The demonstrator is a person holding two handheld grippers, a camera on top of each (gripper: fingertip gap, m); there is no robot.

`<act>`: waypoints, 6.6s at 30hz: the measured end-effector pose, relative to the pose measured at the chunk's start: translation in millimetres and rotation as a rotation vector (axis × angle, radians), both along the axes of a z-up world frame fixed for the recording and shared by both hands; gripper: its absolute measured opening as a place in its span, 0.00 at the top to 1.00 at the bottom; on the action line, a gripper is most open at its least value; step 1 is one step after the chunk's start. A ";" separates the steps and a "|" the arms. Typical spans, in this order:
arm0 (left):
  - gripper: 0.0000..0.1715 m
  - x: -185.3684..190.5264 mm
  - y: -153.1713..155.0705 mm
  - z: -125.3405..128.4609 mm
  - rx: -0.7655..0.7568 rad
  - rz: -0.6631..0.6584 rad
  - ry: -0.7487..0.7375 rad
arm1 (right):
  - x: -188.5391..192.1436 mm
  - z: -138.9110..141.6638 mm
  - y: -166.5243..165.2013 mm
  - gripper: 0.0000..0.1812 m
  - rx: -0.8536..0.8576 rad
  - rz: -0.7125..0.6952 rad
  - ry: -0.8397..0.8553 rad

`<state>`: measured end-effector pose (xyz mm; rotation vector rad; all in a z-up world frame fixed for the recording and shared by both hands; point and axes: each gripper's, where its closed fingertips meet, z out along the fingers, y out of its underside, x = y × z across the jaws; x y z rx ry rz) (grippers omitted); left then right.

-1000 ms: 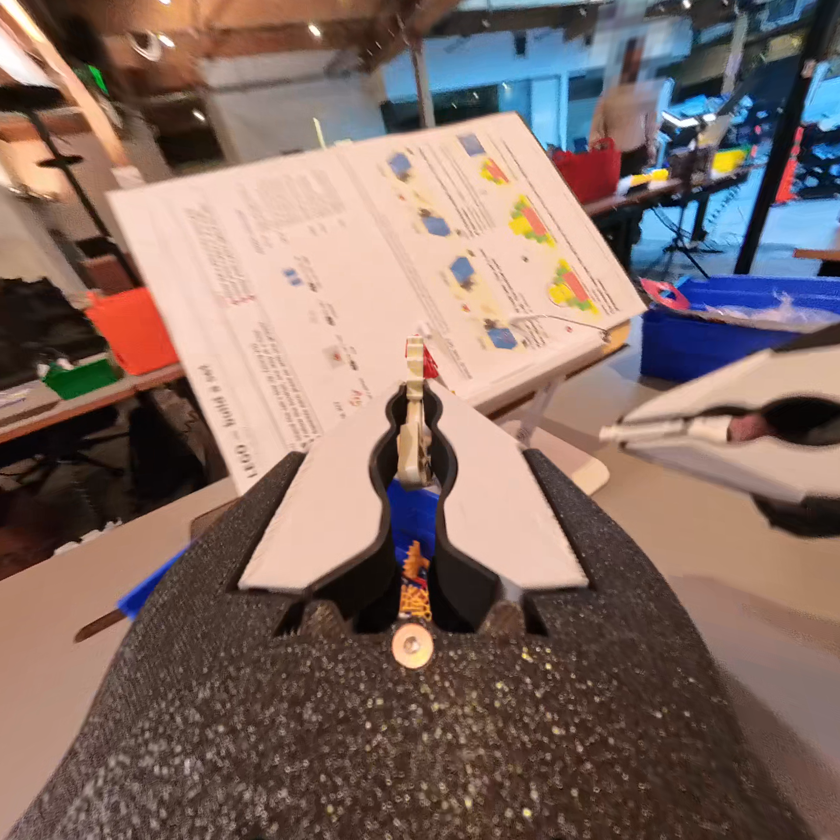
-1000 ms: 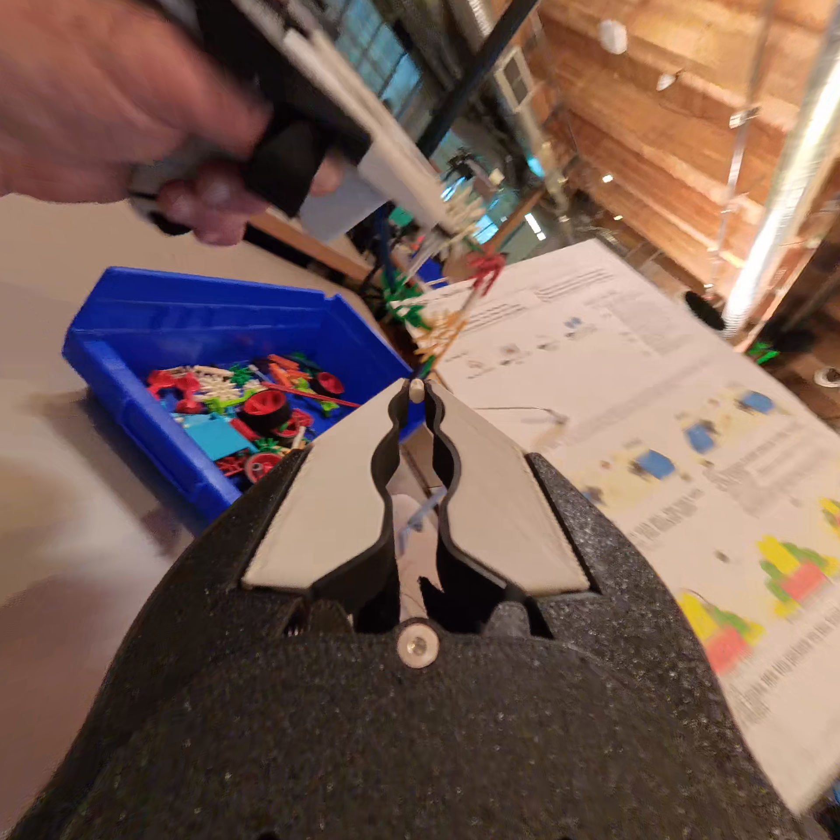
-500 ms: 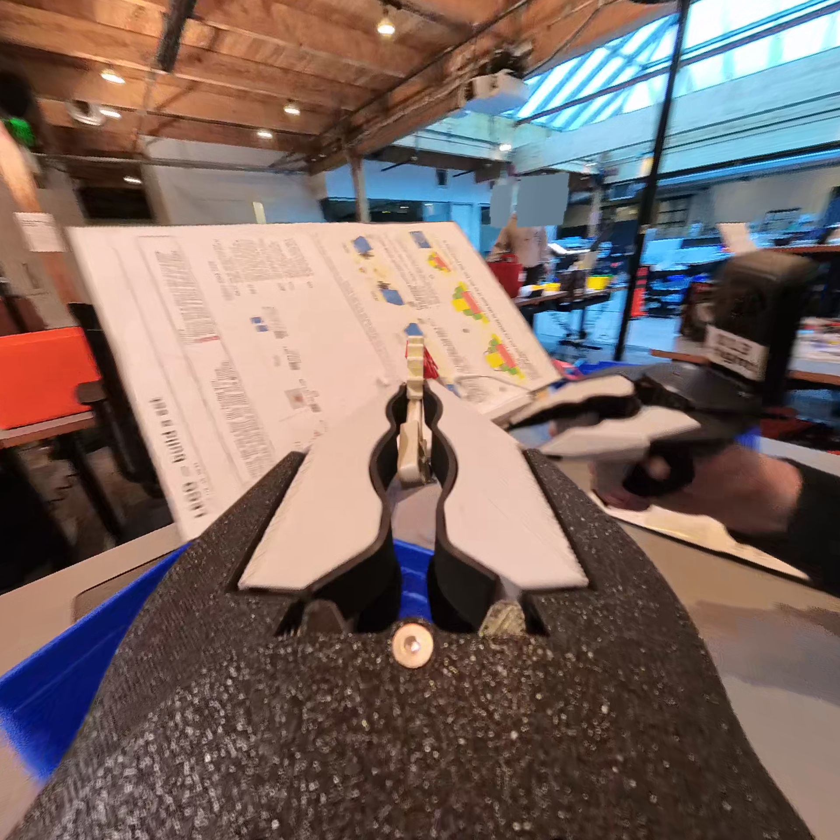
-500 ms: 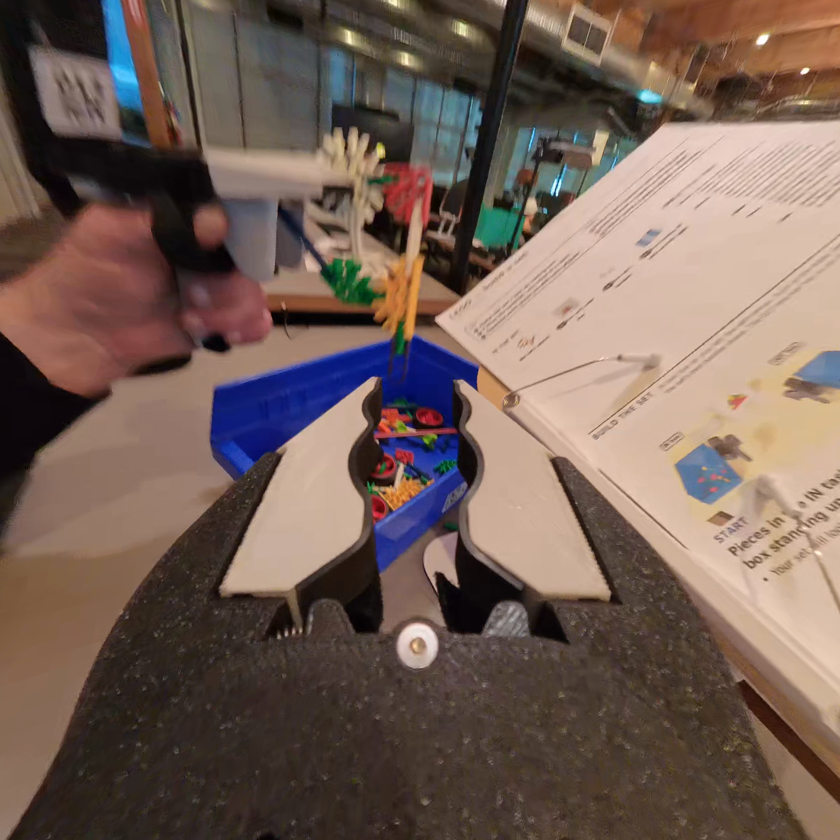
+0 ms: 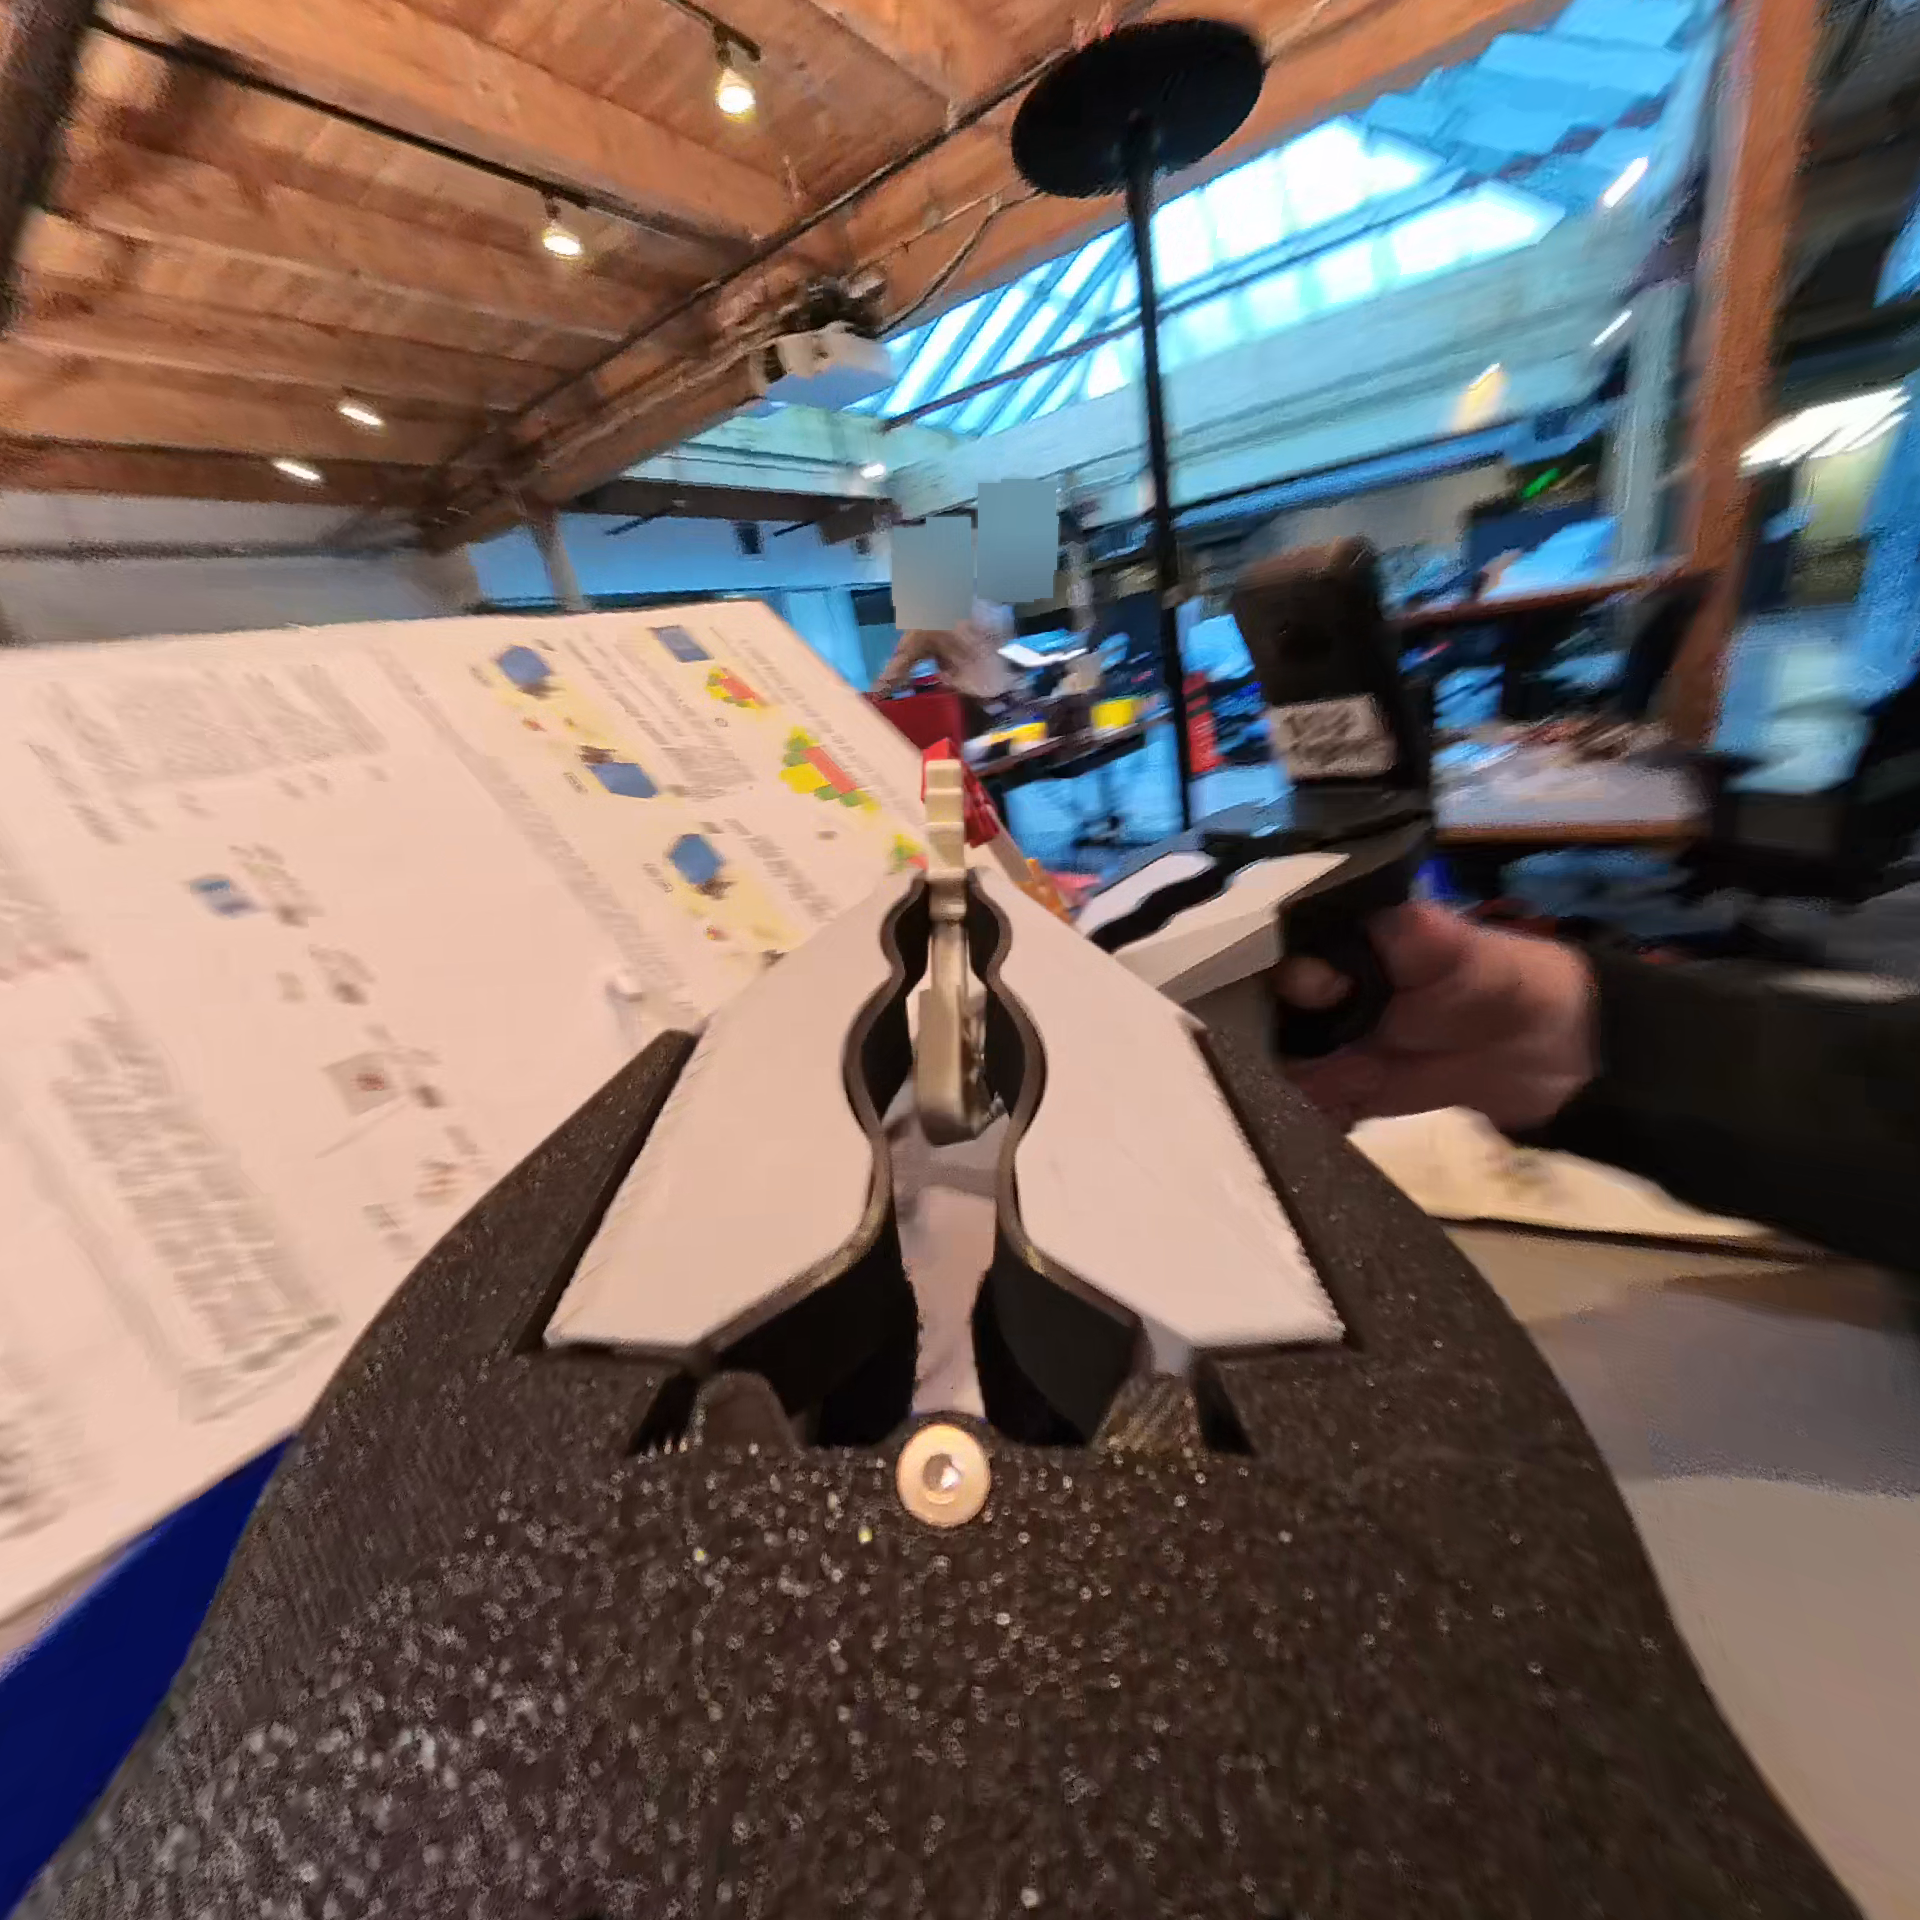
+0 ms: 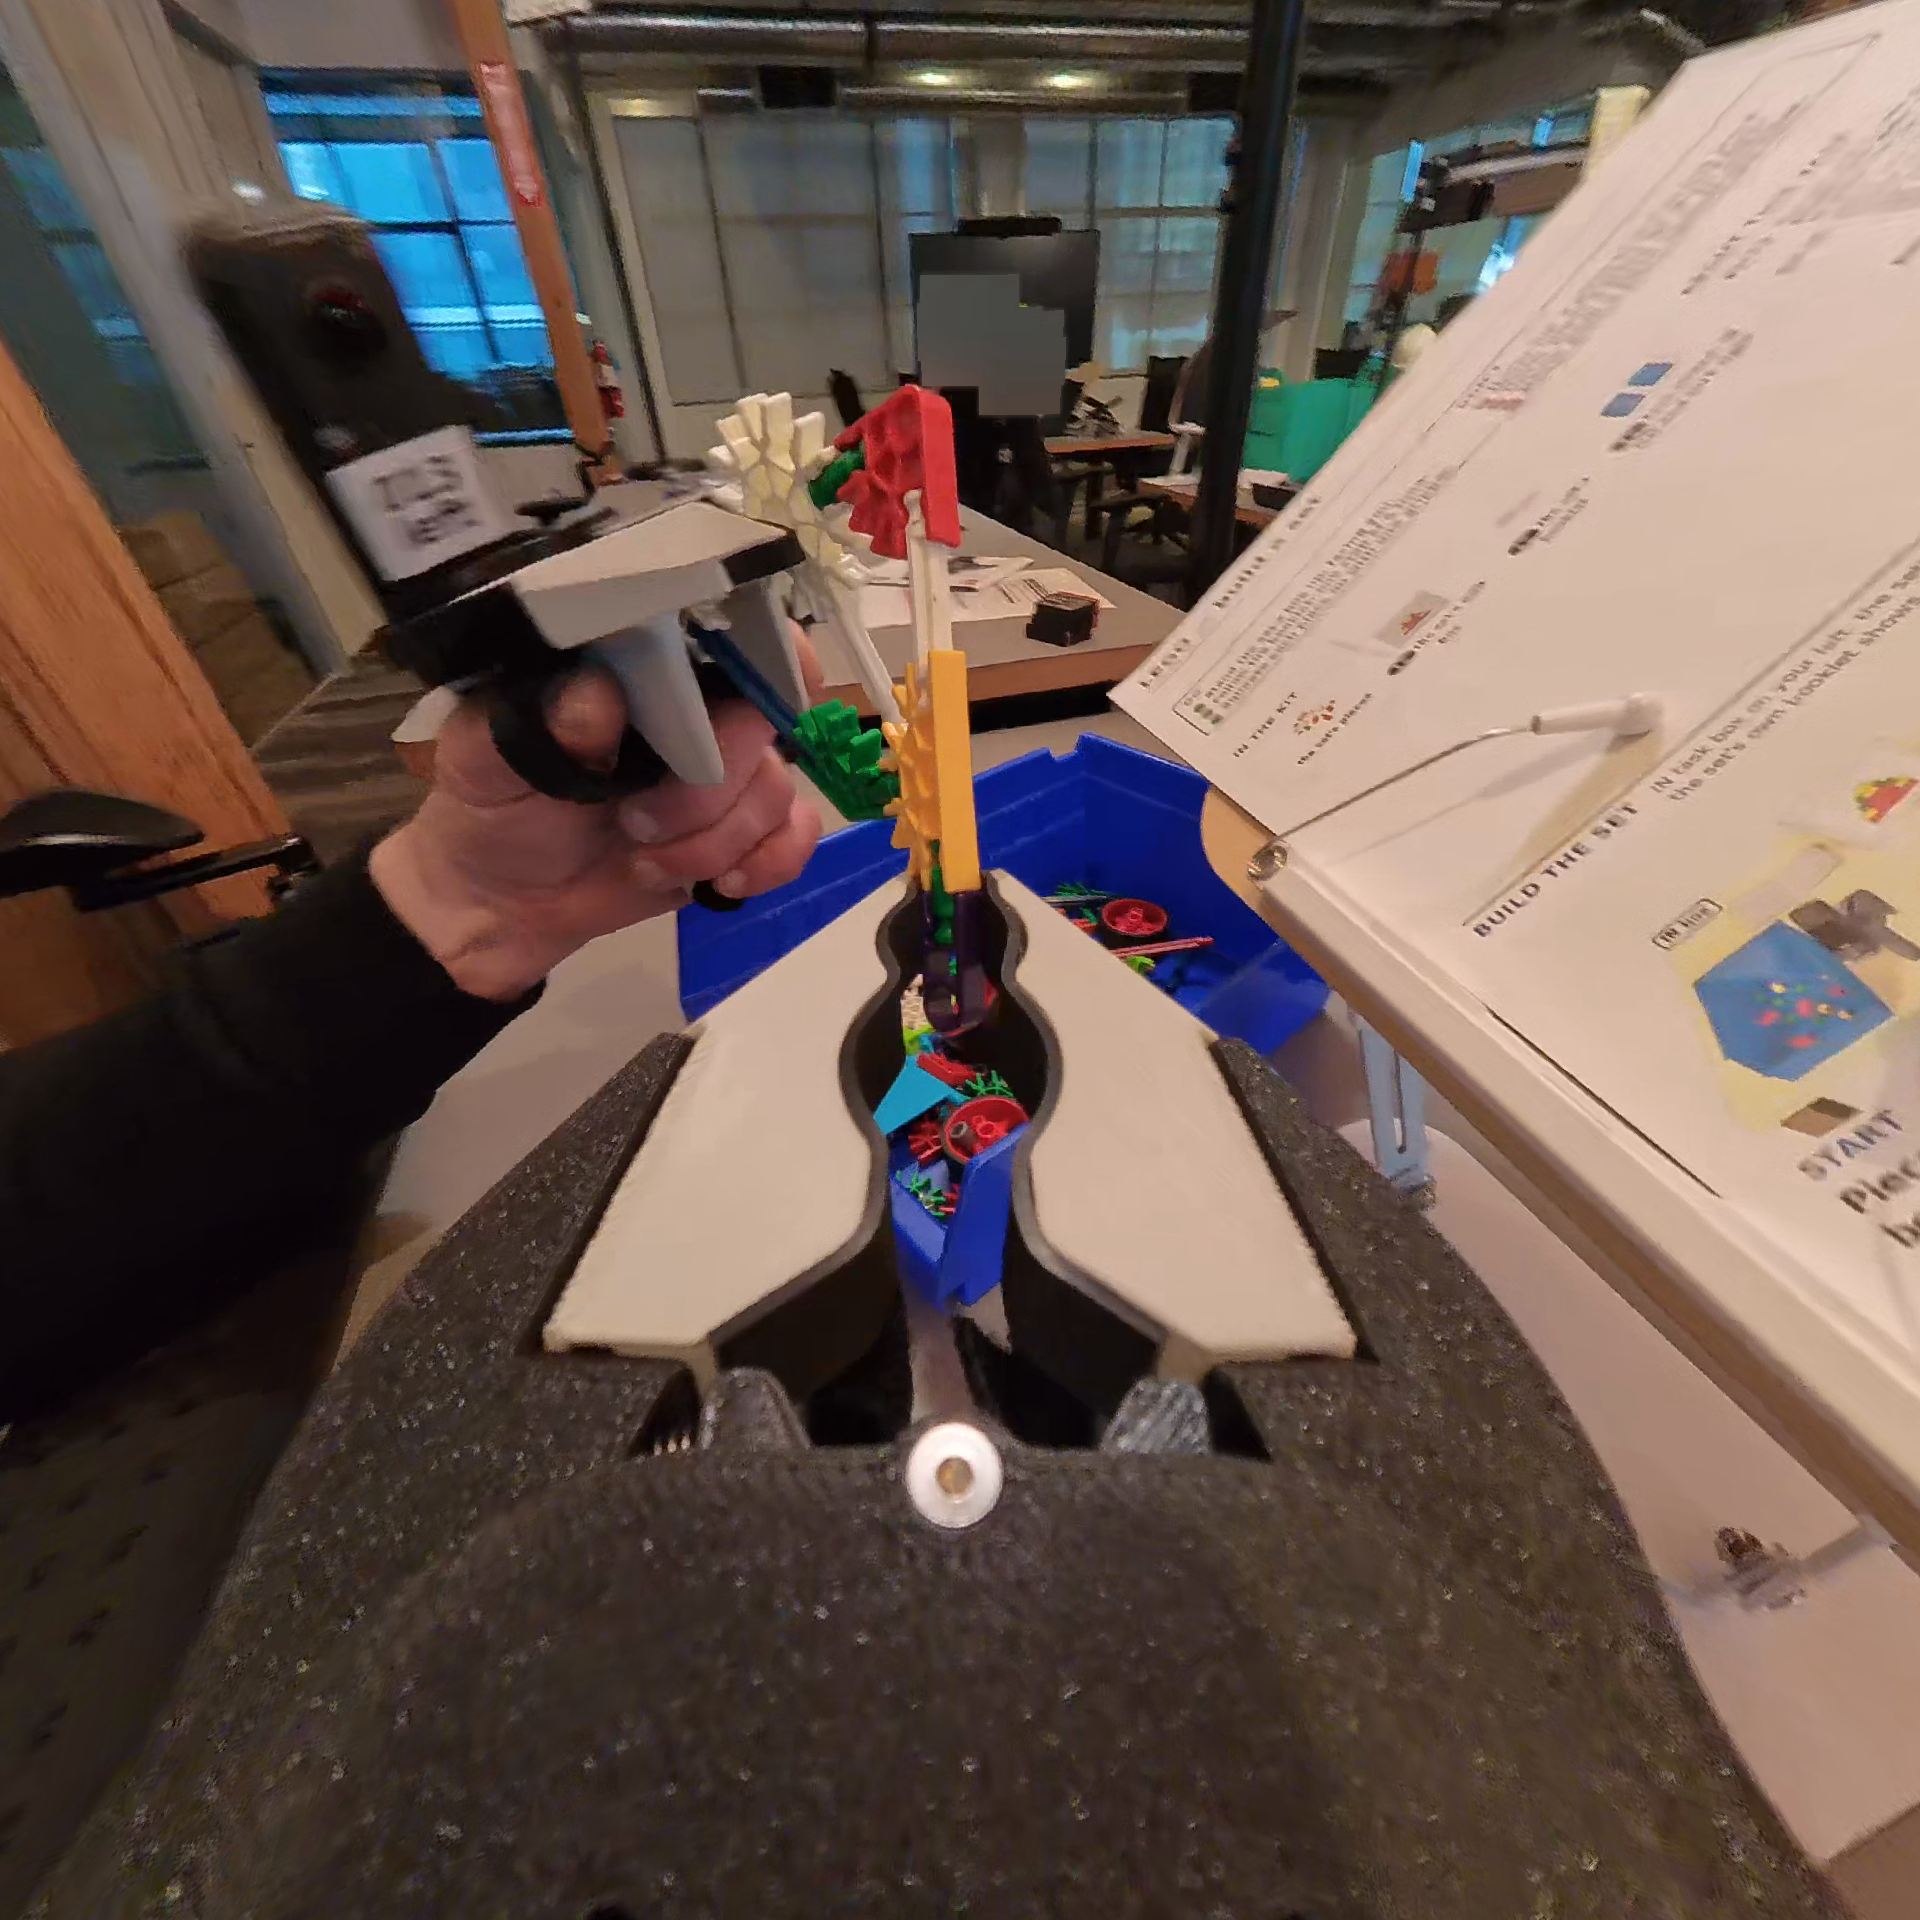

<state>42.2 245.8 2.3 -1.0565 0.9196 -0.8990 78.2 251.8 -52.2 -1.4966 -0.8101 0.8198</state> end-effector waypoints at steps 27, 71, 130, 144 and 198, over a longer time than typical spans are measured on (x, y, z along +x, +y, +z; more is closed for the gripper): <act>0.98 8.4 -30.4 4.2 0.179 -0.028 0.069 | 15.8 18.0 -43.1 0.79 -0.034 0.233 0.033; 0.84 23.2 8.1 -14.1 -0.241 -0.061 -0.012 | 21.2 41.5 -39.8 0.98 0.033 0.142 0.109; 0.96 53.3 -23.3 14.3 0.114 0.122 -0.078 | 28.6 56.4 -24.2 0.98 0.276 -0.248 -0.088; 0.98 25.0 17.3 1.5 0.079 0.353 0.049 | 23.0 38.7 -24.9 0.98 0.114 -0.073 -0.055; 0.97 92.4 -73.7 -38.3 -0.039 -0.331 0.225 | 53.9 9.9 -76.6 0.98 0.147 0.272 -0.188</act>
